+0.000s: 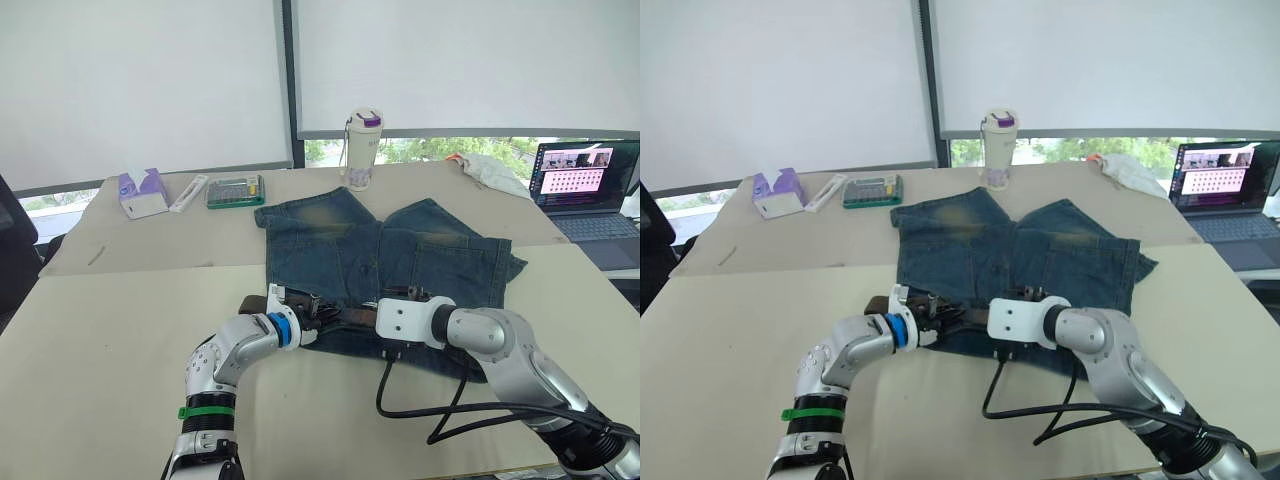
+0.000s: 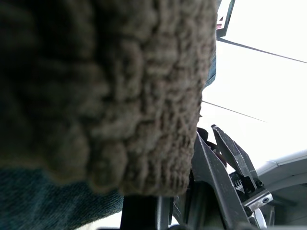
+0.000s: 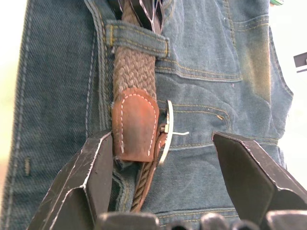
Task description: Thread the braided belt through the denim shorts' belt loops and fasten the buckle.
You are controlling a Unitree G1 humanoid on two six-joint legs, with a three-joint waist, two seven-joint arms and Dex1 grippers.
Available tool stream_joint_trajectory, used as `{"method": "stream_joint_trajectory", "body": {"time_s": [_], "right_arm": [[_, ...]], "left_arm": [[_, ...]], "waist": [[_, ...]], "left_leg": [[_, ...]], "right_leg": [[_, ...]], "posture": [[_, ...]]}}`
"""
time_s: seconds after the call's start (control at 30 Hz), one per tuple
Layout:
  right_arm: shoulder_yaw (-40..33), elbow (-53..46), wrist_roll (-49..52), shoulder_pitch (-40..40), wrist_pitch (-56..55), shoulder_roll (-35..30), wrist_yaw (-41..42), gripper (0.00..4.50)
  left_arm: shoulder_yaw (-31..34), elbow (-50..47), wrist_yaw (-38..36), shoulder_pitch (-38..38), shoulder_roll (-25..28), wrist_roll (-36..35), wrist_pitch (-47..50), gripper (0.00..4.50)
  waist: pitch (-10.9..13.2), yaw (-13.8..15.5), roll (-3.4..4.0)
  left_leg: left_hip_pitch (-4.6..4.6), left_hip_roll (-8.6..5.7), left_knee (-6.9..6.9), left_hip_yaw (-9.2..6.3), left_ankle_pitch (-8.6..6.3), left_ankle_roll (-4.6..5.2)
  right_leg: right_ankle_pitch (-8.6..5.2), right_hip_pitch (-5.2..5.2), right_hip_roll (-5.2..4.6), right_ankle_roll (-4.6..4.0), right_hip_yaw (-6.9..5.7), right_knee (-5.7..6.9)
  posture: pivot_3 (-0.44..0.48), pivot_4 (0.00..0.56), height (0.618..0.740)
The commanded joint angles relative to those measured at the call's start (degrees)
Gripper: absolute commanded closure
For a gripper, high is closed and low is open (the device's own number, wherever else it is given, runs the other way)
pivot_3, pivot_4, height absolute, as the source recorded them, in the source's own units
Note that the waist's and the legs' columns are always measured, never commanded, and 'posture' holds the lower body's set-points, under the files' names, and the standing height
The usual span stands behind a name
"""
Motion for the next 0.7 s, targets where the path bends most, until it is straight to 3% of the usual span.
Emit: {"method": "stream_joint_trajectory", "body": {"time_s": [0.03, 0.47, 0.5, 0.7], "right_arm": [[-1.78, -0.24, -1.32, -1.39, -2.25, 0.68, -1.76, 0.99], [-2.61, 0.25, -2.40, -2.63, -6.19, 2.40, -3.29, 0.99], [-2.47, 0.31, -2.49, -2.64, -6.74, 2.20, -3.14, 1.49], [-0.94, 0.56, -3.28, -1.70, -9.43, 1.06, -1.28, 3.51]], "left_arm": [[-0.35, -1.78, 0.47, -0.43, -0.88, -1.35, 0.52, 4.50], [-0.11, -2.23, 1.46, -0.43, -1.39, -1.35, 0.43, 4.50], [-0.15, -2.14, 1.43, -0.47, -1.35, -1.35, 0.42, 4.50], [-0.28, -1.66, 1.13, -0.71, -1.21, -1.35, 0.31, 4.50]], "waist": [[0.00, 0.01, 0.00], [0.00, 0.02, 0.00], [0.00, 0.02, 0.00], [0.00, 0.02, 0.00]], "left_leg": [[0.00, 0.00, 0.00, 0.00, 0.00, 0.00], [0.00, -0.01, 0.00, 0.00, 0.00, 0.00], [0.00, 0.00, 0.00, -0.01, 0.00, 0.00], [0.00, -0.01, 0.00, 0.00, 0.00, 0.00]], "right_leg": [[0.00, 0.00, 0.00, 0.00, 0.00, 0.00], [0.00, 0.00, 0.00, 0.00, 0.00, 0.00], [0.00, 0.00, 0.00, 0.00, 0.00, 0.00], [0.00, 0.00, 0.00, 0.00, 0.00, 0.00]], "posture": [[0.000, 0.150, 0.740], [0.000, 0.150, 0.740], [0.000, 0.150, 0.740], [0.000, 0.150, 0.740]]}}
